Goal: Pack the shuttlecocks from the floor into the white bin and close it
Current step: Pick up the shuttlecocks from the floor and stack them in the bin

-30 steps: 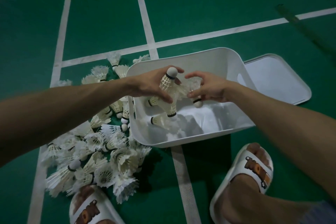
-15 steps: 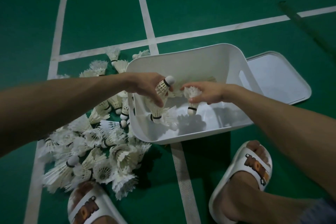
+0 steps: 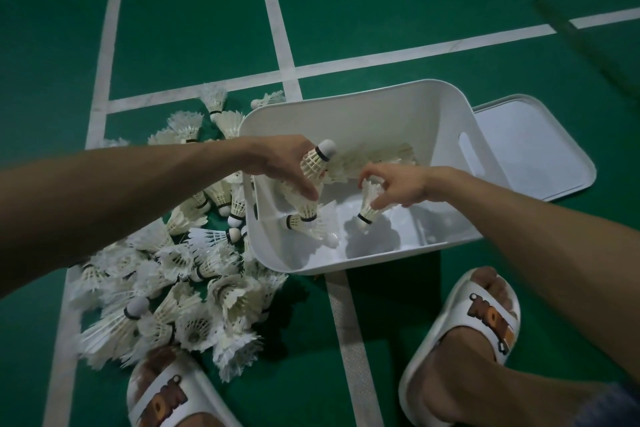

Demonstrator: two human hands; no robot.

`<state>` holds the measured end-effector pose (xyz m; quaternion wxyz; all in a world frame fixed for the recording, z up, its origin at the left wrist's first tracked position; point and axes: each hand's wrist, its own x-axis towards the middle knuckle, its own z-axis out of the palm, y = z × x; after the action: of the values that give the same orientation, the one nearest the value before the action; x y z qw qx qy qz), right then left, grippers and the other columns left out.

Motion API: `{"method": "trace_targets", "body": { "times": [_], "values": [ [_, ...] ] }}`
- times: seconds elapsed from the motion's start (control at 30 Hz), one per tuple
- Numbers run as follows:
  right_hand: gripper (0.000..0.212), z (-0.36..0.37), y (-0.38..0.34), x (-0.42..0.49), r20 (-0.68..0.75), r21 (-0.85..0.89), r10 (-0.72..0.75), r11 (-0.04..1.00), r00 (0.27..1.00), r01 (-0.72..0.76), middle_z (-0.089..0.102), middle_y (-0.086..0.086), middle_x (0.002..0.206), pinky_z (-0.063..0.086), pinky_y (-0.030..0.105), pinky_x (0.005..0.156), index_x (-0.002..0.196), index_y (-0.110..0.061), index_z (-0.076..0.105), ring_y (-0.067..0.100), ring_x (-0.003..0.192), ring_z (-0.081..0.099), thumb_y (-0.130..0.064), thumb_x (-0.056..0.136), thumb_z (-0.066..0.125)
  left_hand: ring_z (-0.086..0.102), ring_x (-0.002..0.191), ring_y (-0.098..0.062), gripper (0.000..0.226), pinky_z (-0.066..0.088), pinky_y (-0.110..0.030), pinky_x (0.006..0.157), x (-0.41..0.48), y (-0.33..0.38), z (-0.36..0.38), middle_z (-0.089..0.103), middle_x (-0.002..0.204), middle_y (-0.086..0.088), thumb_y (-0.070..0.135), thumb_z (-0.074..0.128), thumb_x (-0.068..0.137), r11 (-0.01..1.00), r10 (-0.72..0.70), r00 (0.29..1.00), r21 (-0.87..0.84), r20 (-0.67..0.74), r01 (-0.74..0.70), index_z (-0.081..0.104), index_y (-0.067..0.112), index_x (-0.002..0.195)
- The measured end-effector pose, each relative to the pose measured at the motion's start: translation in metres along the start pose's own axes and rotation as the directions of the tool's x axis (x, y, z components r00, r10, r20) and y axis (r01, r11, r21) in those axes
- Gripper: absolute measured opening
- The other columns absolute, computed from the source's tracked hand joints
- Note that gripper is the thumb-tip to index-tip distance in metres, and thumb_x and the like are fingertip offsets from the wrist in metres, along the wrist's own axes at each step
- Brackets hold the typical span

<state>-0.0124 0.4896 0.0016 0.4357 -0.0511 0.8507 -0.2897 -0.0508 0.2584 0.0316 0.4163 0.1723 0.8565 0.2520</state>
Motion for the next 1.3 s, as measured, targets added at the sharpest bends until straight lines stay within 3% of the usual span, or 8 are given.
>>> {"method": "trace_targets", "body": {
  "times": [0.1,0.2,0.37,0.63,0.77,0.97,1.07,1.3],
  "values": [
    [0.047,-0.002,0.001,0.001,-0.061,-0.082,-0.029,0.996,0.998,0.024,0.051,0.004,0.102,0.047,0.029,0.063,0.117,-0.021,0.044,0.015,0.076,0.050,-0.005,0.081,0.071,0.067,0.092,-0.023,0.048,0.056,-0.036,0.085,0.000,0.000,-0.001,0.069,0.103,-0.008,0.015,0.083,0.070,1.000,0.009,1.000,-0.024,-0.021,-0.009,0.062,0.010,0.112],
    [0.059,-0.001,0.001,0.002,-0.095,-0.147,-0.044,0.989,0.995,0.029,0.048,0.002,0.107,0.041,0.025,0.060,0.128,-0.021,0.042,0.017,0.080,0.050,-0.008,0.079,0.073,0.062,0.097,-0.019,0.065,0.055,-0.034,0.084,-0.001,0.003,-0.001,0.062,0.111,-0.004,0.011,0.082,0.070,0.994,0.039,0.999,-0.097,-0.031,-0.041,0.049,0.014,0.126],
    [0.071,0.006,-0.003,0.009,-0.134,-0.252,-0.038,0.968,0.990,0.003,0.052,0.009,0.132,0.043,0.028,0.082,0.141,-0.014,0.038,0.022,0.106,0.052,-0.024,0.080,0.074,0.060,0.097,-0.024,0.090,0.060,-0.039,0.074,-0.003,0.005,0.001,0.048,0.119,-0.006,0.009,0.081,0.070,0.979,0.105,0.992,-0.168,-0.067,-0.114,0.025,0.035,0.136],
    [0.071,0.017,-0.010,0.015,-0.221,-0.200,0.043,0.976,0.974,-0.089,0.058,0.008,0.121,0.049,0.029,0.080,0.133,-0.009,0.047,0.021,0.097,0.059,-0.031,0.074,0.080,0.061,0.091,-0.020,0.078,0.056,-0.030,0.070,-0.001,0.002,0.002,0.050,0.122,-0.005,0.019,0.077,0.078,0.986,0.158,0.987,0.056,-0.011,-0.157,0.028,0.036,0.135],
    [0.065,0.026,-0.011,0.025,-0.222,-0.008,0.097,0.995,0.970,-0.102,0.060,0.006,0.105,0.059,0.037,0.076,0.121,-0.008,0.050,0.022,0.080,0.069,-0.028,0.070,0.085,0.059,0.089,-0.017,0.078,0.055,-0.032,0.073,0.001,0.001,0.003,0.051,0.121,-0.003,0.023,0.078,0.077,0.979,0.146,0.989,0.143,0.018,-0.147,0.028,0.035,0.136],
    [0.079,0.037,-0.013,0.034,0.020,0.337,0.094,0.937,0.995,-0.095,0.061,0.010,0.104,0.059,0.028,0.073,0.136,-0.004,0.042,0.023,0.088,0.066,-0.010,0.070,0.085,0.058,0.094,-0.021,0.080,0.055,-0.036,0.080,0.002,-0.001,0.003,0.051,0.119,0.000,0.022,0.078,0.078,0.984,0.127,0.992,0.124,0.012,-0.127,0.028,0.035,0.138],
    [0.088,0.035,-0.013,0.032,0.053,0.262,0.069,0.962,0.996,-0.081,0.058,0.007,0.106,0.052,0.015,0.059,0.146,-0.004,0.030,0.017,0.086,0.063,-0.004,0.074,0.081,0.059,0.094,-0.019,0.081,0.055,-0.033,0.079,0.002,-0.003,0.003,0.051,0.118,0.001,0.021,0.078,0.078,0.987,0.123,0.992,0.101,0.007,-0.123,0.027,0.036,0.139],
    [0.091,0.034,-0.016,0.038,-0.025,0.065,-0.036,0.997,0.999,0.038,0.062,0.008,0.120,0.048,0.024,0.082,0.146,-0.007,0.036,0.022,0.106,0.060,-0.019,0.071,0.085,0.061,0.096,-0.022,0.076,0.058,-0.036,0.076,0.003,-0.004,0.004,0.055,0.117,-0.003,0.020,0.077,0.078,0.991,0.133,0.990,0.007,-0.044,-0.133,0.029,0.034,0.136]
  ]
}}
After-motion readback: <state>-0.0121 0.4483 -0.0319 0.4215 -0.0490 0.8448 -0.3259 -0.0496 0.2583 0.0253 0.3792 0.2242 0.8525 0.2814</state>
